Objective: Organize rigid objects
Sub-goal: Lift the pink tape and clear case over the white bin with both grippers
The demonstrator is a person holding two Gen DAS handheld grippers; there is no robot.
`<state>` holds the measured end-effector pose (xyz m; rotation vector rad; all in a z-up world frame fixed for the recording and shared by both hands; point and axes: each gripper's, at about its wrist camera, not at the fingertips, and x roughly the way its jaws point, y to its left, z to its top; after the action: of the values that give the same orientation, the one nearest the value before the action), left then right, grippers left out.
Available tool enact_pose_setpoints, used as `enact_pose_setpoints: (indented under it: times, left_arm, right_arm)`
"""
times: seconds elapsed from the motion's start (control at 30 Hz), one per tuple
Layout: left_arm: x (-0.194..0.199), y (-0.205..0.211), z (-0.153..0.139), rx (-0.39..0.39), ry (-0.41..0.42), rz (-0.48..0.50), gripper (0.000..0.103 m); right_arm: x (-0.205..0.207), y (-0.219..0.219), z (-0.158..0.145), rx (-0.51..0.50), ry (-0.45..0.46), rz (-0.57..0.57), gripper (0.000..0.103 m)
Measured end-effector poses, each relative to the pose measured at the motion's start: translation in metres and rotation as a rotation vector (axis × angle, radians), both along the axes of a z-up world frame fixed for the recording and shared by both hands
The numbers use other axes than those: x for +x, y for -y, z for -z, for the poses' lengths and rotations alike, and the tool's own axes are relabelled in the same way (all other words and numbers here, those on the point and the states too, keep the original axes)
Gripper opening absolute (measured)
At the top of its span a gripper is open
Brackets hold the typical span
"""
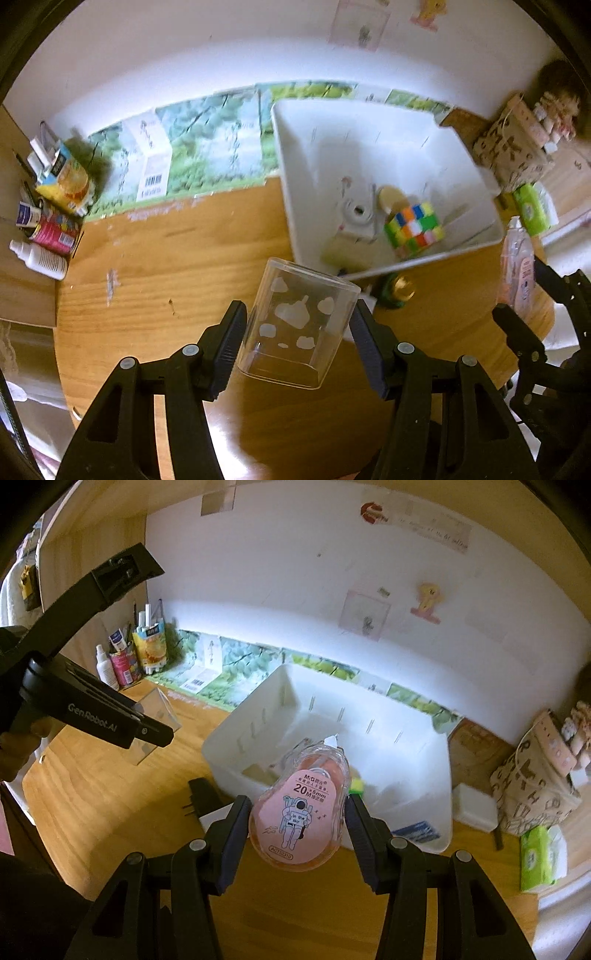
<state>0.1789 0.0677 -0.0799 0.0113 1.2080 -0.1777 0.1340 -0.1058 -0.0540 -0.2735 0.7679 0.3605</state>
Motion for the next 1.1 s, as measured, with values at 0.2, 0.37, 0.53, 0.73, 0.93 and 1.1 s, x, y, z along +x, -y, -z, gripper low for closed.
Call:
enact_pose_setpoints:
  times: [0.2, 0.37, 0.53, 0.73, 0.93, 1.1]
  left_arm:
    - [0.01, 0.013, -0.017, -0.04, 0.076, -0.019, 0.061]
    - [0.017, 0.019, -0.027, -0.081, 0.139, -0.065, 0.061]
    - [0.025, 0.024, -0.029, -0.133, 0.193, -0.107, 0.061]
    - [0.033, 0.033, -0.023, -0.188, 0.247, -0.131, 0.061]
    - [0.041, 0.039, -0.019, -0.198, 0.295, -0.152, 0.061]
    - [0.047, 0.037, -0.013, -0.225, 0.323, -0.186, 0.061]
  right_arm:
    - [0.018, 0.017, -0.009, -0.002, 0.031, -0.011, 0.053]
    - [0.035, 0.032, -0.012, 0.008, 0.059, -0.009, 0.053]
    - [0.048, 0.045, -0.007, 0.024, 0.071, -0.007, 0.053]
    - [0.065, 0.056, 0.006, 0.045, 0.072, 0.001, 0.053]
    - [0.079, 0.065, 0.016, 0.08, 0.074, 0.008, 0.053]
    - [0.09, 0.068, 0.026, 0.113, 0.073, 0.015, 0.053]
